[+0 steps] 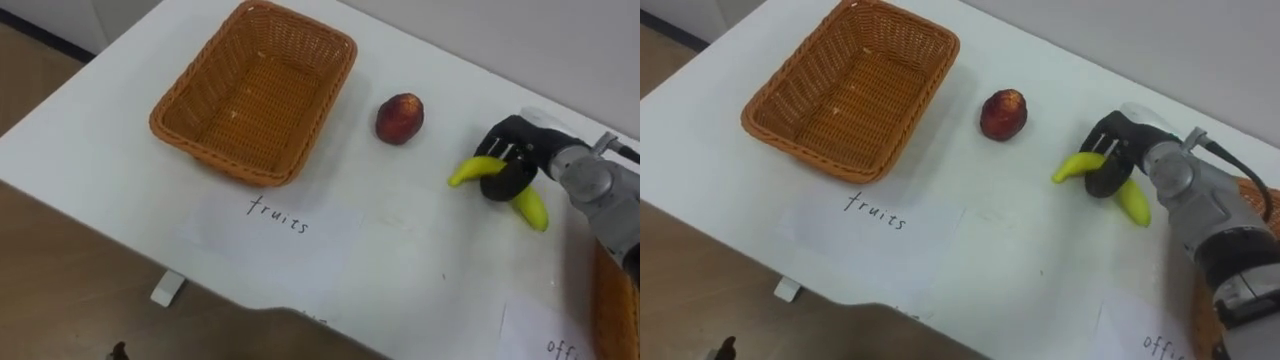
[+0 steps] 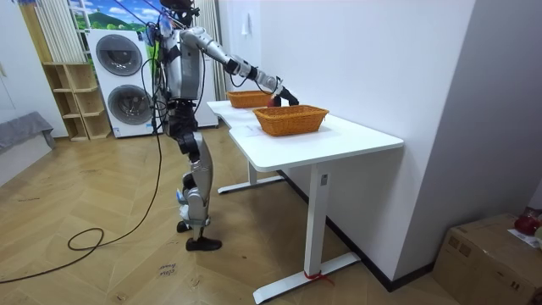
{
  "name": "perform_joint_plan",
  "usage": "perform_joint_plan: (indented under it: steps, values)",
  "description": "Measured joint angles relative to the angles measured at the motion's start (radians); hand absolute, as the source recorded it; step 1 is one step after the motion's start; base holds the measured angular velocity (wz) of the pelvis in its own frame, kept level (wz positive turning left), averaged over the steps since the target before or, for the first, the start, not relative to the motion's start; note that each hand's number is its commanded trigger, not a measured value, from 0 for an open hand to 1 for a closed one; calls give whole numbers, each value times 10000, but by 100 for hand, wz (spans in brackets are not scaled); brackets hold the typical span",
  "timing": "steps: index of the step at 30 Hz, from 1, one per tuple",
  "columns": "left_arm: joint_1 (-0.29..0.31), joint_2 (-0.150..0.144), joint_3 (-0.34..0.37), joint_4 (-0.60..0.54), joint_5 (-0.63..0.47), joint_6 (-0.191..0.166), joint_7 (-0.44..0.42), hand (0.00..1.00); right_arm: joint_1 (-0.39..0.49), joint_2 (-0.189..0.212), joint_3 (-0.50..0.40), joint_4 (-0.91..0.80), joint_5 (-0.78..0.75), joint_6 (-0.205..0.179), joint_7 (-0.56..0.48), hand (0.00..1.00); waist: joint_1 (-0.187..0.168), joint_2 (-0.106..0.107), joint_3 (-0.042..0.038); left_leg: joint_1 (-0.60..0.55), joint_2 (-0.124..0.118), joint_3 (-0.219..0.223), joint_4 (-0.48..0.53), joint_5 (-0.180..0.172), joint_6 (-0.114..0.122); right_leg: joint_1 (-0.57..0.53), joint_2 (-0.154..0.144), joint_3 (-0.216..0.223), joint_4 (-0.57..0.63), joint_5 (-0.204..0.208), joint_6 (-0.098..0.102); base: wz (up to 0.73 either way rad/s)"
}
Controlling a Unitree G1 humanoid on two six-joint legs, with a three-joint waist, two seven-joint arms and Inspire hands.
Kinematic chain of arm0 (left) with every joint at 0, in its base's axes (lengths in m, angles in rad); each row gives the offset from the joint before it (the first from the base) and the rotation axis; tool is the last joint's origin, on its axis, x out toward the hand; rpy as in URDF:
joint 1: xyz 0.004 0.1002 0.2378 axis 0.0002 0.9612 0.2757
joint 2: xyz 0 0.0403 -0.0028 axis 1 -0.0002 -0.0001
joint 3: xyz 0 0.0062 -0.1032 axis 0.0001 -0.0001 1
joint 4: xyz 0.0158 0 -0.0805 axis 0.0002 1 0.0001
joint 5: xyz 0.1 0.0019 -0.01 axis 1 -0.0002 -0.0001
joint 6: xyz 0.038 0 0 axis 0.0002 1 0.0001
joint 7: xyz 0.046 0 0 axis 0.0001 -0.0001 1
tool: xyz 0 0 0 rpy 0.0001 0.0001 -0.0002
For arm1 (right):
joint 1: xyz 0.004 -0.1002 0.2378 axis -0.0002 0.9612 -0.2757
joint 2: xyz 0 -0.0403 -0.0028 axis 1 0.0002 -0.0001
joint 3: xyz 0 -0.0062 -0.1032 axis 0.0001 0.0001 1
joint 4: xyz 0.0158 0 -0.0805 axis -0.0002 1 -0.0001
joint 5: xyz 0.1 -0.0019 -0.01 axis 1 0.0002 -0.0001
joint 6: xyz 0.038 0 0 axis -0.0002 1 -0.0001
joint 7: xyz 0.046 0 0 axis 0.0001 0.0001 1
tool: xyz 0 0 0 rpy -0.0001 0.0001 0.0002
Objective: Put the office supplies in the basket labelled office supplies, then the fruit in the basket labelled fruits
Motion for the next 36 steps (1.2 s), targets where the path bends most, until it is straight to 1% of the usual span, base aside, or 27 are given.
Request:
perform_joint_plan:
  steps: [7,10,11,12,14,17,19,20,22,23,26,28,29,30,31,32,33,34,36]
  values:
    - [40,1,3,-5,-3,0,-16,0,55,27,1,115,519,8,-12,100,-2,-74,23,7,1,54,-42,3,7,49,-26,0,4,0,0,0]
    - [42,7,13,-56,2,-1,-18,0,100,31,1,45,563,3,-11,100,-9,-104,2,14,3,56,-36,3,6,63,-8,-3,-3,0,0,0]
    - [44,7,11,-64,-2,-1,-21,0,134,39,-7,16,566,3,-8,100,-44,-104,2,73,-3,55,-23,3,6,98,41,0,-15,0,0,0]
    - [55,8,21,-76,-2,-1,-23,0,137,40,-65,-36,568,0,3,100,-65,-128,-16,106,-4,55,-19,3,5,125,41,8,-28,0,0,0]
    - [132,45,29,-121,-3,-12,-17,0,151,47,-108,-532,372,11,351,100,-222,-172,-49,159,3,122,-52,3,5,157,31,112,-110,2,-2,-7]
    - [211,48,43,-111,-141,-12,-17,0,340,49,-113,-1158,165,-2,326,100,-300,-168,-48,244,7,200,-50,4,5,181,38,246,-122,2,-2,-13]
    - [338,49,47,-119,-267,-10,-10,0,521,60,-106,-1549,149,-27,383,100,-483,-141,-38,423,11,226,-61,5,5,372,42,276,-160,1,-1,-2]
    - [367,49,50,-128,-279,-10,-3,0,565,60,-105,-1664,145,-25,393,100,-510,-141,-38,453,15,232,-69,5,5,388,44,287,-157,1,-1,-5]
    - [468,46,48,-285,-281,-12,11,0,718,60,-102,-2249,133,-9,389,100,-590,-137,-39,533,43,397,-119,4,5,390,52,423,-169,1,-1,-19]
    - [539,46,52,-322,-281,-12,43,0,825,69,-106,-2630,92,-12,390,100,-705,-121,-42,564,43,449,-125,4,5,390,57,509,-165,3,1,-15]
    - [781,3,230,-480,-268,-14,52,0,1143,82,-283,-3597,-336,-46,387,100,-923,-27,-58,653,42,512,-170,5,6,437,53,568,-152,11,13,-6]
    - [1118,-47,617,-741,-268,7,52,0,1416,80,-665,-4656,-532,-1,390,100,-1152,106,-125,731,48,541,-186,4,8,487,50,587,-132,14,19,-6]
    - [1215,-76,748,-849,-268,12,61,0,1460,80,-812,-4917,-525,2,388,100,-1214,136,-139,741,48,538,-187,4,8,492,50,586,-130,14,19,-6]
    - [1336,-145,930,-905,-277,18,96,0,1483,80,-1033,-5321,-462,2,380,100,-1299,226,-164,836,55,572,-234,4,8,553,54,597,-117,16,17,-8]
    - [1438,-241,1016,-904,-281,41,176,0,1484,79,-1133,-5539,-412,-4,357,100,-1323,332,-215,1051,73,673,-335,4,8,693,69,624,-124,16,16,-10]
    - [1446,-280,1021,-904,-281,44,202,0,1485,79,-1142,-5589,-404,-4,347,100,-1335,385,-246,1167,80,702,-380,4,8,780,76,660,-125,16,16,-11]
    - [1621,-370,1035,-905,-254,49,238,0,1519,79,-1191,-5710,-424,18,365,100,-1354,491,-301,1335,90,703,-475,3,8,950,88,674,-130,15,17,0]
    - [1643,-491,1150,-907,-246,61,248,0,1533,81,-1284,-5806,-445,19,444,100,-1404,560,-330,1487,89,652,-571,3,9,1089,89,653,-138,11,23,0]
    - [1671,-641,1325,-931,-243,181,254,0,1544,103,-1558,-5840,-441,44,616,100,-1432,583,-337,1642,83,642,-634,6,14,1213,89,679,-133,3,33,2]
